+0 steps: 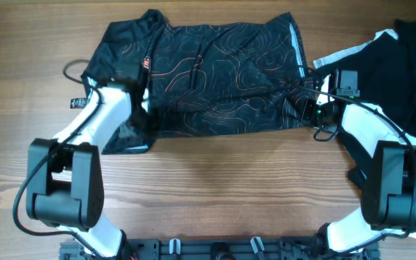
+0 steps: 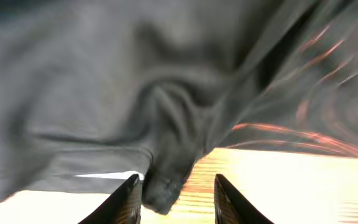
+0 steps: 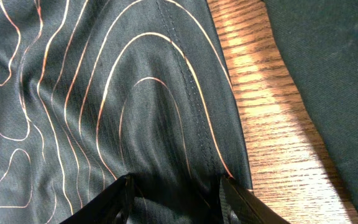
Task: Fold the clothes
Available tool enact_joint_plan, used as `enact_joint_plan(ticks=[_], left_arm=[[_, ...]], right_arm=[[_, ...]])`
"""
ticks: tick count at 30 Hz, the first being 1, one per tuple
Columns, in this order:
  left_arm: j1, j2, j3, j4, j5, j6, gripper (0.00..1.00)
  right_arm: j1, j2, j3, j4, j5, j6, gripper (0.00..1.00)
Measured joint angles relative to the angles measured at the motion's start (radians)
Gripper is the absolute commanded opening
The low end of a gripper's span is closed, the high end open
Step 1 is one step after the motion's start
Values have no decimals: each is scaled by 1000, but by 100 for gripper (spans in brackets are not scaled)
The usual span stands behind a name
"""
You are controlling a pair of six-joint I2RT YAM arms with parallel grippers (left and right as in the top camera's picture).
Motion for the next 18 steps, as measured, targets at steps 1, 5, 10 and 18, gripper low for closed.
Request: enact_joint_plan(ticks=[1, 5, 10, 18], left_arm=[[-6, 0, -32, 16, 4, 0, 32], [-9, -2, -97, 91, 3, -3, 4], [-9, -2, -52, 91, -20, -3, 4], [43, -16, 359, 163, -61, 2, 69]], right_arm=[[0, 0, 0, 0, 0, 0, 50], [0, 0, 0, -1, 0, 0, 50], [0, 0, 0, -3, 0, 0, 50], [0, 0, 0, -6, 0, 0, 50]])
